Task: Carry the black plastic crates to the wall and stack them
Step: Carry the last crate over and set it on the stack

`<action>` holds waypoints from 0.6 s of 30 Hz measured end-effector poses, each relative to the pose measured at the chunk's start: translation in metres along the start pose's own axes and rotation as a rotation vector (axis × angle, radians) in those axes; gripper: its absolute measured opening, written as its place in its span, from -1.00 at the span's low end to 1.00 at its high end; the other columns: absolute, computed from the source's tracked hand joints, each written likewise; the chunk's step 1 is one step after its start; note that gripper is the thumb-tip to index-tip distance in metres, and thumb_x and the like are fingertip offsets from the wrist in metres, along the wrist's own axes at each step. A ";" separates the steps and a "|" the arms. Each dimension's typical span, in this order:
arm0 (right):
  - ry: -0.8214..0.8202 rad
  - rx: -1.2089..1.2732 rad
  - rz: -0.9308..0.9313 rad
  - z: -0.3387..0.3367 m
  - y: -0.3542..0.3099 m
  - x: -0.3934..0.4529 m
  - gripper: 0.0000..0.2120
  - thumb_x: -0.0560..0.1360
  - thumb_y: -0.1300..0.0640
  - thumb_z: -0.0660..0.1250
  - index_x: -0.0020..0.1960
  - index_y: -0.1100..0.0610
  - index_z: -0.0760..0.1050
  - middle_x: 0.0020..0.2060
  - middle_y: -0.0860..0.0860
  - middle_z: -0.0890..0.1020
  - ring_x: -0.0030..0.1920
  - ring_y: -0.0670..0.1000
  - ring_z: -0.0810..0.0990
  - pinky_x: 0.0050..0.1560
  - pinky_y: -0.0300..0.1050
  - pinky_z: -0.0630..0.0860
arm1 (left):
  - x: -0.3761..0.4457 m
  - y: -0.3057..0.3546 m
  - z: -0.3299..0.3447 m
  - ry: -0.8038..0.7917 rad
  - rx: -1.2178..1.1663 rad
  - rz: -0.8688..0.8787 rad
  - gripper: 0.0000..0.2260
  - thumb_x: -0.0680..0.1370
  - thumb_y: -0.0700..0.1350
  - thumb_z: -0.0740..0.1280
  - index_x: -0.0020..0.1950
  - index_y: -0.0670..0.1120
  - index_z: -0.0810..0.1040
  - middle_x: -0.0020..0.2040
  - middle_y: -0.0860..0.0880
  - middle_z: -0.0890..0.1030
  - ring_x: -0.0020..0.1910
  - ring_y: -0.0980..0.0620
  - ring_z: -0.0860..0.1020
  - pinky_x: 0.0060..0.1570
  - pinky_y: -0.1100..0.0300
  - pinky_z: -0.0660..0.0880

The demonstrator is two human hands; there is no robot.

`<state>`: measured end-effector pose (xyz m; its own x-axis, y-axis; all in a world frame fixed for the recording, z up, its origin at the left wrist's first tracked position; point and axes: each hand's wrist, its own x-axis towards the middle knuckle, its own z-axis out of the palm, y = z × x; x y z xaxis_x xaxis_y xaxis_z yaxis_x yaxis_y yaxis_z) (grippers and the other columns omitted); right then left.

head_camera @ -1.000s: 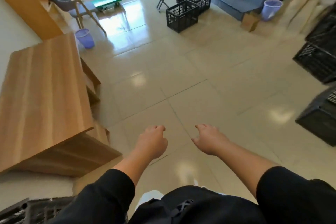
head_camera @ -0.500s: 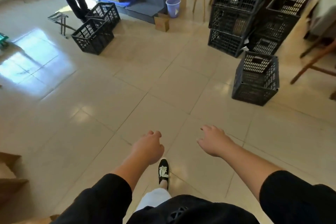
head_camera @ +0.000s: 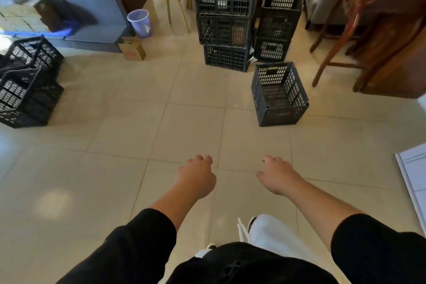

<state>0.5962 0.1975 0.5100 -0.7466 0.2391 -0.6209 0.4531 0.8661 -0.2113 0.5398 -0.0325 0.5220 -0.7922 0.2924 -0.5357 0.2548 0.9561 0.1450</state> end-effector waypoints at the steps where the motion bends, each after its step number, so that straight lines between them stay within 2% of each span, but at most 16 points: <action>1: 0.001 0.024 0.021 -0.008 0.000 0.013 -0.41 0.63 -0.11 0.21 0.61 0.04 0.22 0.48 0.14 0.40 0.41 0.24 0.40 0.32 0.12 0.45 | 0.018 0.003 -0.009 -0.007 0.017 0.016 -0.54 0.67 0.00 0.18 0.58 0.01 0.32 0.47 -0.04 0.45 0.38 -0.13 0.45 0.25 -0.07 0.48; 5: 0.001 0.091 0.076 -0.044 0.003 0.077 -0.42 0.62 -0.10 0.21 0.60 0.02 0.23 0.48 0.12 0.40 0.43 0.23 0.39 0.33 0.10 0.44 | 0.092 0.016 -0.045 -0.022 0.060 0.043 -0.54 0.68 0.02 0.19 0.60 0.03 0.31 0.47 -0.03 0.44 0.40 -0.11 0.45 0.26 -0.06 0.48; 11: -0.014 0.057 0.067 -0.126 -0.004 0.176 -0.41 0.63 -0.09 0.18 0.61 0.05 0.21 0.48 0.12 0.40 0.41 0.23 0.41 0.28 0.10 0.46 | 0.191 0.046 -0.116 -0.001 0.080 0.009 -0.57 0.67 -0.02 0.19 0.55 -0.01 0.35 0.44 -0.05 0.47 0.36 -0.12 0.47 0.20 -0.02 0.46; 14: 0.020 0.053 0.030 -0.178 -0.017 0.224 -0.40 0.62 -0.09 0.18 0.62 0.04 0.20 0.48 0.12 0.41 0.41 0.23 0.41 0.26 0.14 0.49 | 0.235 0.056 -0.155 0.017 0.040 -0.021 -0.56 0.67 -0.01 0.19 0.57 0.01 0.34 0.45 -0.04 0.46 0.37 -0.12 0.46 0.21 -0.03 0.46; 18: 0.037 0.053 0.005 -0.227 -0.032 0.278 -0.48 0.62 -0.07 0.20 0.53 0.06 0.28 0.39 0.11 0.47 0.33 0.21 0.45 0.16 0.12 0.52 | 0.290 0.061 -0.196 0.005 -0.065 -0.043 -0.54 0.67 0.02 0.21 0.58 0.03 0.34 0.46 -0.04 0.45 0.37 -0.12 0.47 0.24 -0.06 0.48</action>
<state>0.2630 0.3358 0.5155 -0.7612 0.2604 -0.5940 0.4815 0.8404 -0.2487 0.2170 0.1144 0.5389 -0.8045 0.2509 -0.5384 0.1839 0.9671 0.1758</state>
